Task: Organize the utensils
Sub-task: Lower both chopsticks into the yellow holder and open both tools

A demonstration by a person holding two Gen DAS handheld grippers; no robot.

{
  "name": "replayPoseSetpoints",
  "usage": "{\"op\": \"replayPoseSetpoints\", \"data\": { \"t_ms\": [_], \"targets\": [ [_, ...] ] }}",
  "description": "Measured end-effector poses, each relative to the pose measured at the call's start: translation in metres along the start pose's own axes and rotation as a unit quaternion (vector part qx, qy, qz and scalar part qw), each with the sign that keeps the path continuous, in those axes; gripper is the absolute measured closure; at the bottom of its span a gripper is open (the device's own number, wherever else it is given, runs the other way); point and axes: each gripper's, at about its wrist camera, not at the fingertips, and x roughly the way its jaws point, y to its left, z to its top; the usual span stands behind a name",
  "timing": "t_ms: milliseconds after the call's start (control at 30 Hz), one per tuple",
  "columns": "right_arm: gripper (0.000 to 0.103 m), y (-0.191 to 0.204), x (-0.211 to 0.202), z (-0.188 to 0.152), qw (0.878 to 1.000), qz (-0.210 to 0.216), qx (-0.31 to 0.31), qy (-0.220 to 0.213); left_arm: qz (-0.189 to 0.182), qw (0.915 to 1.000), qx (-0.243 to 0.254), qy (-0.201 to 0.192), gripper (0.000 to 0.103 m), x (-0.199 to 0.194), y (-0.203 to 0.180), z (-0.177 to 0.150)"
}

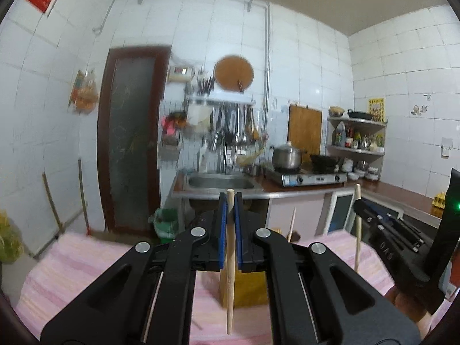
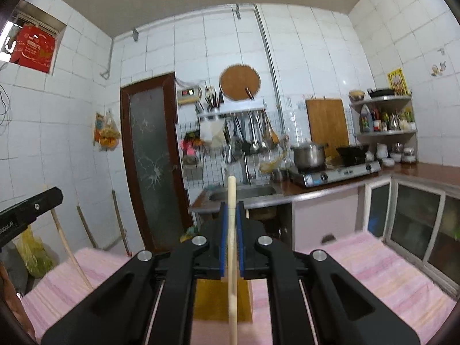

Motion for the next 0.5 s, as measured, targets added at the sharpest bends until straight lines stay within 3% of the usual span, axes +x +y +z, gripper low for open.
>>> {"op": "replayPoseSetpoints", "data": {
  "t_ms": [233, 367, 500],
  "targets": [
    [0.097, 0.004, 0.045, 0.032, 0.998, 0.009, 0.015, -0.062, -0.018, 0.9989, -0.009, -0.043, 0.099, 0.054, -0.020, 0.041],
    [0.097, -0.002, 0.078, 0.029, 0.997, 0.017, 0.030, -0.070, -0.020, 0.9984, -0.004, -0.053, 0.099, 0.088, -0.028, 0.039],
    [0.097, -0.009, 0.110, 0.016, 0.997, 0.014, 0.032, -0.074, -0.017, 0.9989, 0.005, -0.044, 0.099, 0.124, -0.033, 0.015]
  ]
}}
